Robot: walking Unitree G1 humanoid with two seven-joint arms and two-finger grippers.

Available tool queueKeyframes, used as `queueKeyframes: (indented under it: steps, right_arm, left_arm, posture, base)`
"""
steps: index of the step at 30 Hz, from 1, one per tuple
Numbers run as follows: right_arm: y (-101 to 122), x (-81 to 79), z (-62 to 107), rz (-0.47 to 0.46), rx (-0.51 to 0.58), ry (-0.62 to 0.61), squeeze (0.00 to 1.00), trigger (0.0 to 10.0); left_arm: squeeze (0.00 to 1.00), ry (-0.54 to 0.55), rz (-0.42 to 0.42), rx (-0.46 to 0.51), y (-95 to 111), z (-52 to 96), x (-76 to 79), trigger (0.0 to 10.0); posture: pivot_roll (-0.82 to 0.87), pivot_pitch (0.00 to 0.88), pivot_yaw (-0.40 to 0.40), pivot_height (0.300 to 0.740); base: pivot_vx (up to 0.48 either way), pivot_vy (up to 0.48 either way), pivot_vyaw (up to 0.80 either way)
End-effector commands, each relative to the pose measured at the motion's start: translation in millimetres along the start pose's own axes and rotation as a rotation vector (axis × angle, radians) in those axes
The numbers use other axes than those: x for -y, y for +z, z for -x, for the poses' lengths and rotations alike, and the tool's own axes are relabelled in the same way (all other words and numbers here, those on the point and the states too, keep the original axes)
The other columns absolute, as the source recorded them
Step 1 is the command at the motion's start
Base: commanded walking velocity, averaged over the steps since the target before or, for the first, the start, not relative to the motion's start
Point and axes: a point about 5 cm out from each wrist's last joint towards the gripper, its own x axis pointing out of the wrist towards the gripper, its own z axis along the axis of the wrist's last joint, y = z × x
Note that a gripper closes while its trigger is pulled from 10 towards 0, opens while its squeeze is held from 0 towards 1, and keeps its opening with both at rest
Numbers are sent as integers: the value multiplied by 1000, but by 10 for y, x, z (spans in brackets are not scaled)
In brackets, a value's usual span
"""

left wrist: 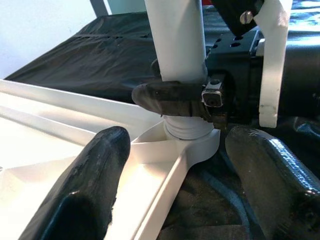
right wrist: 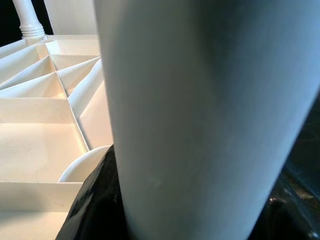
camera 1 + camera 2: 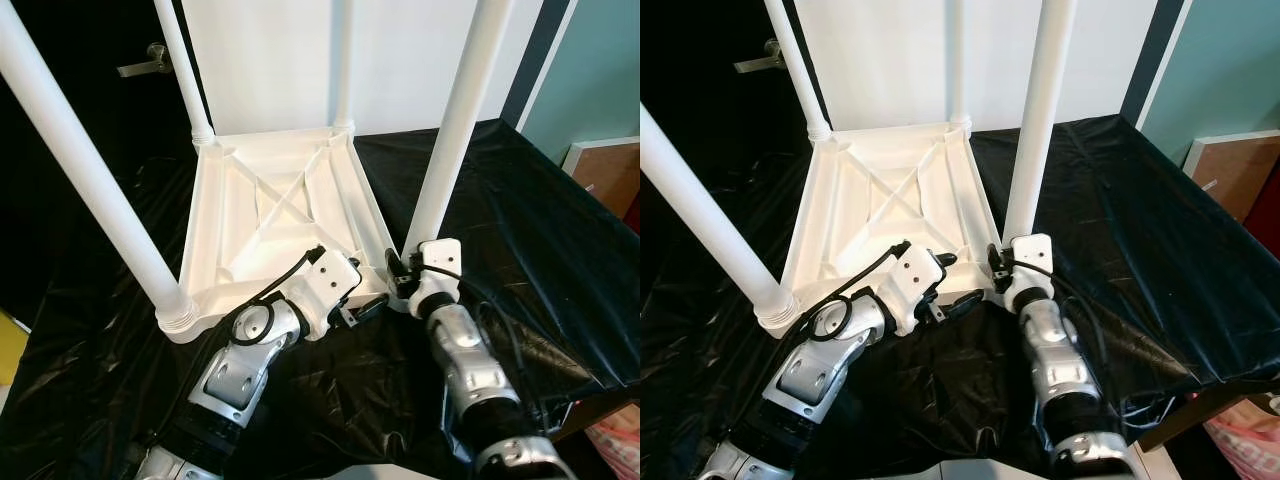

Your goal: Building children table

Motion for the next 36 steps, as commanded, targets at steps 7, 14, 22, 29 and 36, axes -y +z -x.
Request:
queueKeyframes:
  steps: [7,14,22,29,36]
  right_arm:
    - [-73,-142,59,-26,-32,-20,0,10000]
    - [53,-164,28,-54,16,-8,1000,10000]
    - [186,78,90,-35,96,150,1000,10000]
    - [244,347,91,10,75,370,1000,10000]
    - [194,367,98,87,-5,589,0,10000]
  left_arm:
    - [0,185,24,-30,-38,-52,-37,10000]
    - [0,266,18,-14,2,-36,-133,10000]
    - [0,282,-19,-9,22,25,-167,10000]
    - [0,139,-39,-7,6,122,-70,10000]
    - [0,33,-21,1,7,194,4,10000]
  posture:
    - [-16,0,-25,740]
    - [1,8,-37,740]
    - [14,0,-38,740]
    - [10,0,-19,740]
    - [19,0,-14,740]
  base:
    - [0,0,0]
    - [0,0,0]
    - [0,0,0]
    - [0,0,0]
    - [0,0,0]
